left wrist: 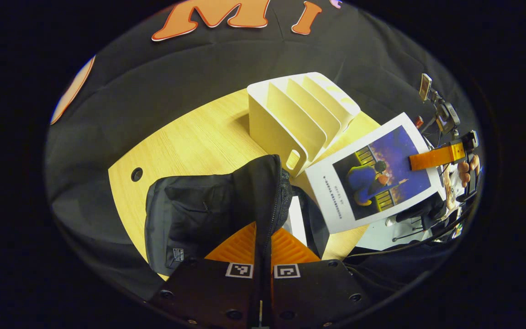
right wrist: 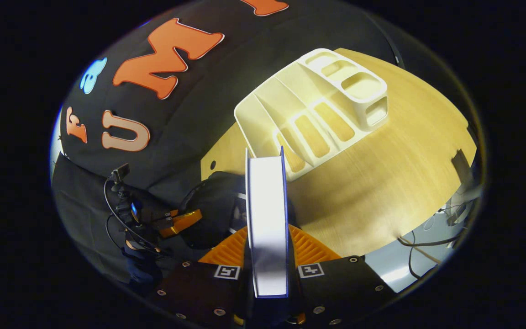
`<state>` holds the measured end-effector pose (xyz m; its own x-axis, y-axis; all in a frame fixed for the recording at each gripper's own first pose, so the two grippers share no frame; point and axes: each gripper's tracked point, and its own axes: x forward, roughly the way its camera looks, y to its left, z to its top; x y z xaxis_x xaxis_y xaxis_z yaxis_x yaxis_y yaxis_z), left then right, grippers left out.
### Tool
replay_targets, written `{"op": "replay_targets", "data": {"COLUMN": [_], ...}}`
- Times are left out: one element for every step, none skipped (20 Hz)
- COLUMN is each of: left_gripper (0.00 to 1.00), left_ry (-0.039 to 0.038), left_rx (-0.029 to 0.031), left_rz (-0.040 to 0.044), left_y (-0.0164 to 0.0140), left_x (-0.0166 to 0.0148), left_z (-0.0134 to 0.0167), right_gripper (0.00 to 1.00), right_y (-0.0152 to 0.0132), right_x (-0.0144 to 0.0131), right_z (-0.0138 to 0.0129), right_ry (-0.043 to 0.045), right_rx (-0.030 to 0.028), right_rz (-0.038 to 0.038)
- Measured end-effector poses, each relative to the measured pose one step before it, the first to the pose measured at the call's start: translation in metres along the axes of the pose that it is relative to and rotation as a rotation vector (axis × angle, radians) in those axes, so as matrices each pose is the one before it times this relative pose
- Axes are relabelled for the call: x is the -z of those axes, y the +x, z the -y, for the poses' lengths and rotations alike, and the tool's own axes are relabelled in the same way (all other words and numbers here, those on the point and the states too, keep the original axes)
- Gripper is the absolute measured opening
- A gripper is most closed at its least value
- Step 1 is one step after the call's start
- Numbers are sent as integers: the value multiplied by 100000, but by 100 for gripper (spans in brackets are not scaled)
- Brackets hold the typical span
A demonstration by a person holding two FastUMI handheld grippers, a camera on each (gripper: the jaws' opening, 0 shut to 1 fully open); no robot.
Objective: Open the schoolbag, grab two books from the bookshelf and put them into the schoolbag.
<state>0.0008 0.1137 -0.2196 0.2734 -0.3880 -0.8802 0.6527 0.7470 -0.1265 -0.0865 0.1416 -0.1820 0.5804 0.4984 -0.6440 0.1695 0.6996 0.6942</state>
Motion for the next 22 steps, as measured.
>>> {"op": "replay_targets", "data": {"left_gripper": [3,3,2,2,2,2,2,2,3,2,3,2,3,3,2,2,2,2,2,2,2,2], "left_ry": [-203,-151,-112,184,-499,-471,-248,3,-193,427,774,362,128,89,-67,133,-399,-310,-273,-27,-42,-292], "left_rx": [186,196,531,-269,-28,-22,89,-122,-21,43,-130,-58,-203,41,-16,196,456,297,2,-338,81,164], "left_rz": [294,473,236,741,262,518,271,560,-66,597,742,523,465,177,357,408,458,85,174,12,175,192], "left_y": [-155,-198,-184,-229,-264,-248,-207,-181,-61,-231,-295,-336,-172,-271,-289,-109,-142,25,-59,-76,-35,82], "left_x": [158,-105,196,4,-97,-102,-163,-183,23,-151,90,-22,-51,-105,-196,-64,-43,-143,-12,-127,-64,-154], "left_z": [71,-86,46,-123,10,14,-48,-90,11,147,115,139,61,106,56,47,9,-59,116,-46,35,72], "right_gripper": [31,31,31,31,31,31,31,31,31,31,31,31,31,31,31,31,31,31,31,31,31,31], "right_y": [644,688,719,763,625,605,477,397,396,575,585,574,542,566,391,586,449,546,575,530,540,631], "right_x": [383,681,534,692,600,547,303,230,394,231,165,-48,-8,-55,36,-56,27,39,58,194,90,129], "right_z": [-383,-430,-467,-449,-508,-483,-303,-240,-81,-185,-136,-111,-4,153,217,178,-28,-144,-39,39,-91,-80], "right_ry": [1825,1127,63,-1017,-24,707,1003,637,466,159,520,840,1314,768,758,105,809,727,861,352,1042,550], "right_rx": [-2084,-2239,-1978,-2125,-1962,-2016,-1914,-1804,-1414,-1569,-1326,-1198,-598,-195,184,-106,-544,-823,-373,-513,-392,-723], "right_rz": [300,-236,134,-594,-976,-1070,-504,-102,90,-190,16,35,21,195,129,125,537,-61,531,-244,363,-121]}}
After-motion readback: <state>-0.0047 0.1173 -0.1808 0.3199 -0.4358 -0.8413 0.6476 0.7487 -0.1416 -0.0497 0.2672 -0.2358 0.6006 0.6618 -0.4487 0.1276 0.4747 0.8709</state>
